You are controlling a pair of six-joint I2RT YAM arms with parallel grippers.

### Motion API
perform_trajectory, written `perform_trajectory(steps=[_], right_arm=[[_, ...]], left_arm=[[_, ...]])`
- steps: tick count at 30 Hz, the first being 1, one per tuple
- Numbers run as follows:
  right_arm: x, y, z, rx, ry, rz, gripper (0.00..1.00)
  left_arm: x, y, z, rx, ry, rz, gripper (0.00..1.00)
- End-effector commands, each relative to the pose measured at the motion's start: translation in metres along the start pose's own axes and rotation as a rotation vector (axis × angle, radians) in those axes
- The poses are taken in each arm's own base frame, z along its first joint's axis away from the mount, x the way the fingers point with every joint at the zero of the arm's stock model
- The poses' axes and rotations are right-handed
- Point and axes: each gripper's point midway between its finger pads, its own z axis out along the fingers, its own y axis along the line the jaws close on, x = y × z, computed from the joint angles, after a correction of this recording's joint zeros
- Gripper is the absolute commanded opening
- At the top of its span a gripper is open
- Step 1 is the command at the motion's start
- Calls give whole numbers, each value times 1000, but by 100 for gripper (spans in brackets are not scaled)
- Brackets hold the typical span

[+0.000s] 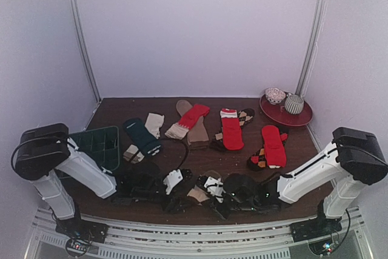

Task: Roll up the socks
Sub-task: Roll a pair of socks at the center of the board.

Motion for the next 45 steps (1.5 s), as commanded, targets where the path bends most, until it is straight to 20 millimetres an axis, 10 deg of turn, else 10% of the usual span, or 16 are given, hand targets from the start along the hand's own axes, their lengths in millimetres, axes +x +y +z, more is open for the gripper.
perform_trajectory(steps=[1, 7, 25, 33, 37, 45], right_arm=[[96, 28, -3, -185, 326, 242, 13], [121, 34, -10, -256, 403, 334, 13], [135, 9, -12, -250, 487, 353, 13], [135, 7, -11, -243, 495, 360, 13], [133, 6, -8, -235, 492, 358, 14], [80, -17, -4, -119, 348, 268, 38]], left_arm=[[-54, 8, -28, -101, -267, 207, 72], [-71, -20, -31, 27, -440, 357, 75], [-13, -39, -5, 209, -269, 248, 61], [8, -35, 5, 205, -181, 198, 31], [15, -33, 4, 195, -152, 152, 0], [62, -18, 9, 118, 69, -88, 0]])
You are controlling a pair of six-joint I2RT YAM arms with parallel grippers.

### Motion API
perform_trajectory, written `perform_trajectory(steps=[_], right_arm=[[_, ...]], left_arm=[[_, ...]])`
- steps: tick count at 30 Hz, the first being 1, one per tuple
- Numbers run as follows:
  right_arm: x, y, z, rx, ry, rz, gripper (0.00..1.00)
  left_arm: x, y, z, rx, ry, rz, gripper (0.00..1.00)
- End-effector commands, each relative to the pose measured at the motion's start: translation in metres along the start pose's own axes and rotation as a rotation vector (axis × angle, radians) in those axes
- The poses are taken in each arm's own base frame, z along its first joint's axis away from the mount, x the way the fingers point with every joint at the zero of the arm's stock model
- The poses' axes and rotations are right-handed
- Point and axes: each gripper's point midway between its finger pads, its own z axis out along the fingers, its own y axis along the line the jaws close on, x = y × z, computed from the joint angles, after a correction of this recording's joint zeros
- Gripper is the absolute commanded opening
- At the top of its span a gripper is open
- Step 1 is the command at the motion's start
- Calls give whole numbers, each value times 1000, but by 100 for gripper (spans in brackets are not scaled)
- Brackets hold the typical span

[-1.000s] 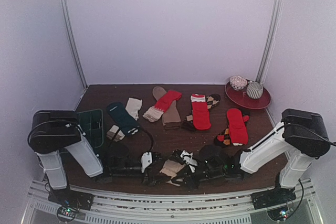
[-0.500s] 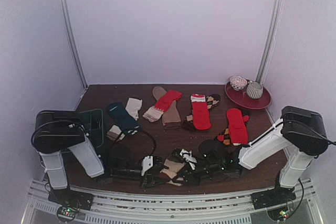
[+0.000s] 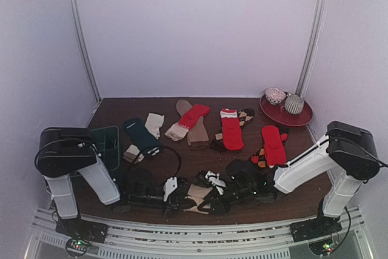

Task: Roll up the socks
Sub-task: Roll a pair of socks at the center of the board.

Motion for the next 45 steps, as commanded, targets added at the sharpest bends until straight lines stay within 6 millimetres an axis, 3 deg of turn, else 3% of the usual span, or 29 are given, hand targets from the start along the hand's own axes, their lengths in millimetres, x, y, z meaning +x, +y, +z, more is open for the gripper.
perform_trajectory(steps=[1, 4, 8, 14, 26, 28, 34, 36, 37, 40, 41, 45], right_arm=[[57, -51, -21, 281, 193, 6, 40], [16, -43, -42, 334, 18, -124, 54], [-4, -27, -59, 442, -82, -393, 61], [-4, -9, -51, 446, -102, -570, 67], [-6, -5, -19, 422, -52, -637, 68], [-3, -7, -15, 425, -38, -626, 65], [23, -20, -4, 391, 61, -510, 28], [30, -21, -4, 361, 68, -447, 20], [34, -21, -6, 345, 63, -414, 18], [43, -23, -12, 295, 56, -299, 16], [49, -23, -13, 272, 64, -265, 16], [71, -19, -15, 165, 111, -165, 16]], left_arm=[[72, 5, -6, -70, 289, -242, 0], [93, 3, -10, -87, 375, -341, 0], [107, -2, -13, -81, 444, -423, 0], [116, -6, -12, -67, 497, -476, 0], [117, -11, -4, -20, 512, -482, 0], [118, -12, -4, -11, 515, -481, 0], [111, -15, -2, 15, 484, -463, 0], [104, -13, 0, 16, 460, -435, 0], [99, -10, 2, 8, 442, -414, 3], [72, 3, 6, -31, 365, -306, 41], [62, 8, 7, -50, 339, -266, 48], [11, 22, 1, -118, 174, -90, 59]])
